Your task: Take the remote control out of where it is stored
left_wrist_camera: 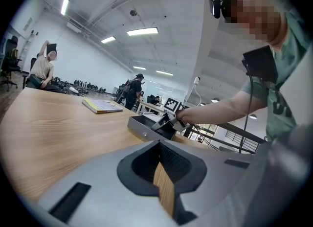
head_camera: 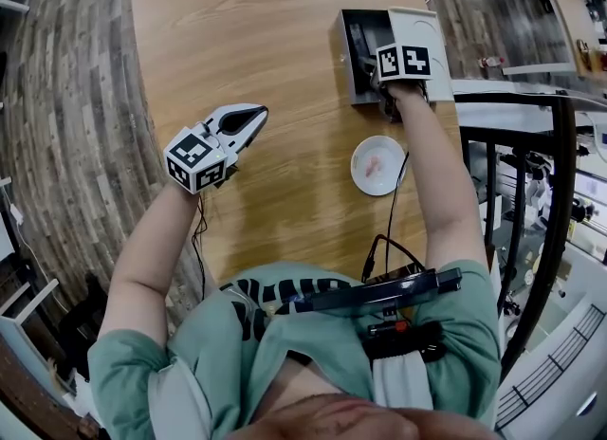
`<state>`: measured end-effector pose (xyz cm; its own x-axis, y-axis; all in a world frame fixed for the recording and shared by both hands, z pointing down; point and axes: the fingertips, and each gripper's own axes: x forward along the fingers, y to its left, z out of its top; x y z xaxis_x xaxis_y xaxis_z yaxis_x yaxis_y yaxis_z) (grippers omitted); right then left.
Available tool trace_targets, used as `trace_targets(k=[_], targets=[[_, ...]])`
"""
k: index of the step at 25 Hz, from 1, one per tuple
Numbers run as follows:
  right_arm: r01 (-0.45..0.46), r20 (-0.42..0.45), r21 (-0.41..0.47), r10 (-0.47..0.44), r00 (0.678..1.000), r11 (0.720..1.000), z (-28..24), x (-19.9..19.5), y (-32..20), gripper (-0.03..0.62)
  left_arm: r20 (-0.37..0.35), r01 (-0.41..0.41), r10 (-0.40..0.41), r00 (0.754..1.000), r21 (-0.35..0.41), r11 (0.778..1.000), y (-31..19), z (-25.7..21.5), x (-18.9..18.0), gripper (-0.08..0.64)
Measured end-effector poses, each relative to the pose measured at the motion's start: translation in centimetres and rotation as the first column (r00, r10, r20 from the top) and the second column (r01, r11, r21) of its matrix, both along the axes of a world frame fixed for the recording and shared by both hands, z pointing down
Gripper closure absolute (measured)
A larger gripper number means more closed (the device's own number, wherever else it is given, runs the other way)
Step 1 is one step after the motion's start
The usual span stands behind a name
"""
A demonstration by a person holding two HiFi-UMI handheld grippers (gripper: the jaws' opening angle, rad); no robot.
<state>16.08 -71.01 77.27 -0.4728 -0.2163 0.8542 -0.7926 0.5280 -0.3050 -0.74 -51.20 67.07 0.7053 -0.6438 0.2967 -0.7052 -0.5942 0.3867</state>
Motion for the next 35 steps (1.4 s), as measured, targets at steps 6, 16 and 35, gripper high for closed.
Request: trace_targets(k=[6,16,35], targets=[[-0.039,0.104,0.023,0.037,0.994,0.999,-3.3,-0.1,0.2,0.463,-0.002,0.0,0.0,1.0,0.01,1.0,0.4,-0.8,-0.1,0.565],[-0.245,0.488,-0.119,0.271,0.83,0.962,-6.9,3.2,3.1,0.472,-0.007,0.02,-0.019,1.0,0.01,1.0,2.0,-2.1,-0.7,0.565],[-0.219,0.899,-0.196,0.264,0.349,0.956,-16.1,3.2,7.6,0.48,-0.044,0.031,-0.03,0.999,0.028,0.999,4.0,-5.2,0.9,0.565]])
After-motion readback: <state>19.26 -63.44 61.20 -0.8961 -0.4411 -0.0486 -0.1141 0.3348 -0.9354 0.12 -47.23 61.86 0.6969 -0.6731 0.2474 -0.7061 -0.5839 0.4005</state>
